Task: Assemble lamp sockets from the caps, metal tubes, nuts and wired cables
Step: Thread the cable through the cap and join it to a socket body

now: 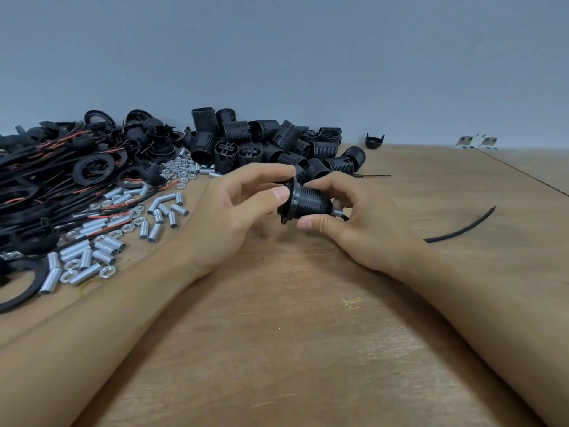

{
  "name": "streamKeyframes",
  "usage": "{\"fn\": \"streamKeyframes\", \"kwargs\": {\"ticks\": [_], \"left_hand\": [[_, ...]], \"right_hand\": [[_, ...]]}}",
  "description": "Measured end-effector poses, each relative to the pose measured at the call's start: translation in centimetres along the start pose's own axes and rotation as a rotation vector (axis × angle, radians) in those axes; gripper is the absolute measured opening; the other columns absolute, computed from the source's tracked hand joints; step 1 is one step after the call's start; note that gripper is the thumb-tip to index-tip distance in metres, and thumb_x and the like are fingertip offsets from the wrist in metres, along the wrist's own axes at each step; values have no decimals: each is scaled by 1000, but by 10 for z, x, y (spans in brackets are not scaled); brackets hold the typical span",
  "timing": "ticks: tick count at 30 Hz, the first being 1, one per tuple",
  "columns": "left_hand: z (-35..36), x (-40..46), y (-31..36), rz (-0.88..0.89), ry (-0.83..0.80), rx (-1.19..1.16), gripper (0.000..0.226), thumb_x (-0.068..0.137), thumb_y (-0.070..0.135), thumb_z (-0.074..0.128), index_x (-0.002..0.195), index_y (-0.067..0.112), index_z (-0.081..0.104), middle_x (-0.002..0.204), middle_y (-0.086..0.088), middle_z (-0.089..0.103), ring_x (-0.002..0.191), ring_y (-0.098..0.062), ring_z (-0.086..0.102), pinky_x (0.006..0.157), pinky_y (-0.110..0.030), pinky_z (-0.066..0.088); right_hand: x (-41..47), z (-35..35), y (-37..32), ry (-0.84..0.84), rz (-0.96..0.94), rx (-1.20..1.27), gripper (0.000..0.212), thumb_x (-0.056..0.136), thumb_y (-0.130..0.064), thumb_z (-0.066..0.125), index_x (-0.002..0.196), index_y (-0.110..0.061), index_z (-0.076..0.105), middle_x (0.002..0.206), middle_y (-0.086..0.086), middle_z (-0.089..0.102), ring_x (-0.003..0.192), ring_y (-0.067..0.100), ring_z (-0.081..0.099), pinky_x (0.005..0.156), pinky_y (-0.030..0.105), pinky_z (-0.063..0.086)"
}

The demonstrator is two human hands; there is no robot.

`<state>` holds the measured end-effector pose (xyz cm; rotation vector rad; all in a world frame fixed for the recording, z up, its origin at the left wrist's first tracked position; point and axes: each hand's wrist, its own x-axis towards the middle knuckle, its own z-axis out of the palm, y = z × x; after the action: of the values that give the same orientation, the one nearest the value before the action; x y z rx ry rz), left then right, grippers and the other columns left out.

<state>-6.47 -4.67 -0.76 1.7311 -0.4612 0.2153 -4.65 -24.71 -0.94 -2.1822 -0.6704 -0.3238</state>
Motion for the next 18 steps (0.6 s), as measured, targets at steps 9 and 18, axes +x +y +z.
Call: {"fn": "streamKeyframes", "kwargs": {"ticks": [9, 18], "left_hand": [[-4, 3, -16, 4, 162, 379, 19, 94, 14, 63, 101, 29, 72, 97, 12, 71, 79, 2, 60, 66, -14, 44], [-12, 4, -16, 29, 191, 572, 16, 92, 16, 63, 101, 26, 72, 94, 19, 65, 84, 2, 56, 80, -26, 46]], "right_hand": [[10, -24, 9, 240, 102, -173, 25, 84, -35, 75, 105, -31, 62, 89, -23, 59, 81, -17, 51, 69, -2, 33], [14, -62, 57, 399, 706, -365, 49, 89, -3, 53, 136, -5, 40, 141, 20, 39, 117, 38, 48, 93, 37, 38]]}}
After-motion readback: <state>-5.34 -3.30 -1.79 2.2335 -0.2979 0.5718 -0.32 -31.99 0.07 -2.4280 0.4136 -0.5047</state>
